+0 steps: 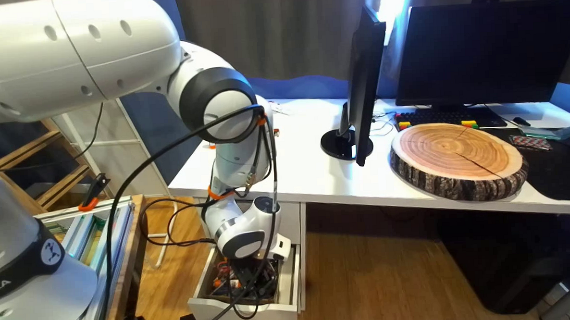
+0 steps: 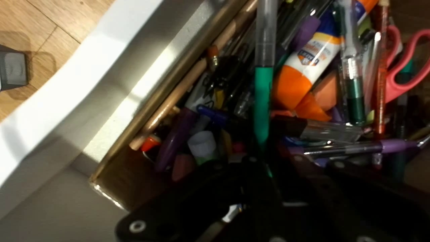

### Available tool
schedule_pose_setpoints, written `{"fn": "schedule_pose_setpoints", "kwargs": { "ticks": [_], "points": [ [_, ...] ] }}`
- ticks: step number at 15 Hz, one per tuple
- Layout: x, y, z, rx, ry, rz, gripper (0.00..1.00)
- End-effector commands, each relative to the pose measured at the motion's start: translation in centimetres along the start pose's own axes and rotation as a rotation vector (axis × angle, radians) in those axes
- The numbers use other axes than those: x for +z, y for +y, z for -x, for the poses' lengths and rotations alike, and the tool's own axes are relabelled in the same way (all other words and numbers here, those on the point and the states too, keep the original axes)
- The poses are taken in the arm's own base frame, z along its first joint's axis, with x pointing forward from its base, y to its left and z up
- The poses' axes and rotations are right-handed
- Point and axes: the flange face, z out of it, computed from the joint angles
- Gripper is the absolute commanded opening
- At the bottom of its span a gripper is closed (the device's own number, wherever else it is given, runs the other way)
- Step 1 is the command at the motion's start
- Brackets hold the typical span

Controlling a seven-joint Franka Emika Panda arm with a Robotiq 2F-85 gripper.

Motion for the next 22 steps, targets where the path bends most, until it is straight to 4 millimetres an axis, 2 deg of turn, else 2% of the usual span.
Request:
{"fn": "schedule_pose_setpoints", "kwargs": {
  "ticks": [1, 11, 17, 18, 20, 22],
  "points": [
    [-3.3, -0.2, 1.7, 0.021, 0.021, 0.026, 0.03],
    [-12.4, -1.6, 4.5, 0.005, 0.153, 0.115, 0.03],
    [-18.3, -3.6, 6.7, -0.034, 0.253, 0.194, 0.03],
    [-15.8, -2.9, 4.7, -0.035, 0.222, 0.16, 0.11],
    [-17.3, -3.5, 5.4, -0.047, 0.243, 0.178, 0.11],
    [-17.8, -3.7, 5.7, -0.048, 0.244, 0.181, 0.11]
  ]
}}
